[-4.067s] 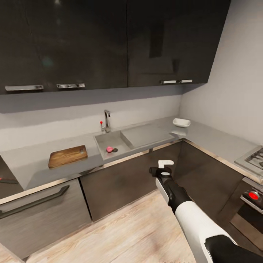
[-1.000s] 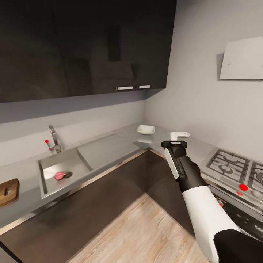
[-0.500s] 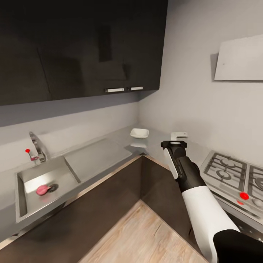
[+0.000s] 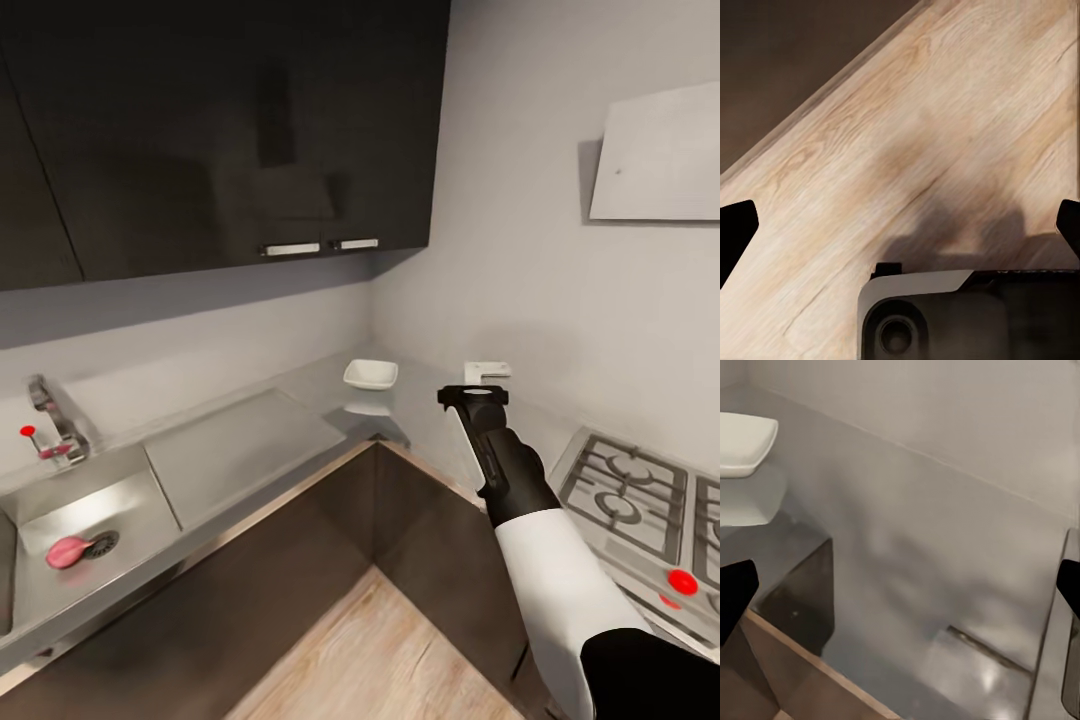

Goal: In the kitchen, take the Vidalia onion out of the sink, dice it on the chopping board with the paring knife, put the diced onion into the bowl on the countertop, then place both the paring knife and the chopping board into the sink.

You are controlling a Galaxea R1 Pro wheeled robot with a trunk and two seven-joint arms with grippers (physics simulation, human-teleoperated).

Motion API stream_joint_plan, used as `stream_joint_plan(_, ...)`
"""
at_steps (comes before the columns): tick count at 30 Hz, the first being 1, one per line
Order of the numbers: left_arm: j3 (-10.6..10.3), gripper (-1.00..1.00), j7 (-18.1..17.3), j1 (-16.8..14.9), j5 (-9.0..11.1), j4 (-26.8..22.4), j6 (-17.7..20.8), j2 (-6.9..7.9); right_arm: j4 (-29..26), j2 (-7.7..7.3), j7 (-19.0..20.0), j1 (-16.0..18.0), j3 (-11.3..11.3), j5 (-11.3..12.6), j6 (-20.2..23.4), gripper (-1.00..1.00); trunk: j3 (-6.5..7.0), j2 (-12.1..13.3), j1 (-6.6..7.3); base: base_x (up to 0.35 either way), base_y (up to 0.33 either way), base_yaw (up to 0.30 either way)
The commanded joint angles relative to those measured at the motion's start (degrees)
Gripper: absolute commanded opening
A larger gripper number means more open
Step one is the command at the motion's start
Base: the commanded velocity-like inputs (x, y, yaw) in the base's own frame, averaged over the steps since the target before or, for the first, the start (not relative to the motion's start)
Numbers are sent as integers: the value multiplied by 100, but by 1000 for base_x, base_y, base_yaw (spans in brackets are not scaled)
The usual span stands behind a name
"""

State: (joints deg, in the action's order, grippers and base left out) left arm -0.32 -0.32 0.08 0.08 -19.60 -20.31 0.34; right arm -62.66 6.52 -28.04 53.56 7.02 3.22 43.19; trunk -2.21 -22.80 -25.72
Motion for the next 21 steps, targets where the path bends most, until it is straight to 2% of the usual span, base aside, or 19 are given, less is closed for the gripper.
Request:
stream_joint_plan(1,-3,100,-3,1,1,-9,-8,1,-3,-2,-44,6,11,33,23,100,-12,-11,-6,248,-198,8)
stream_joint_plan(6,-3,100,-3,1,1,-9,-8,1,-2,-2,-44,6,73,25,26,100,-12,-11,-6,225,-150,2)
stream_joint_plan(10,-3,100,-3,1,1,-9,-8,2,-3,-2,-44,6,201,26,24,100,-12,-11,-6,82,-37,0)
stream_joint_plan(16,-3,100,-3,1,1,-9,-8,1,-4,-2,-46,6,228,29,31,100,-12,-11,-6,30,-5,0)
stream_joint_plan(21,-3,100,-3,1,1,-9,-8,1,-5,-2,-46,6,230,30,32,100,-12,-11,-6,198,0,0)
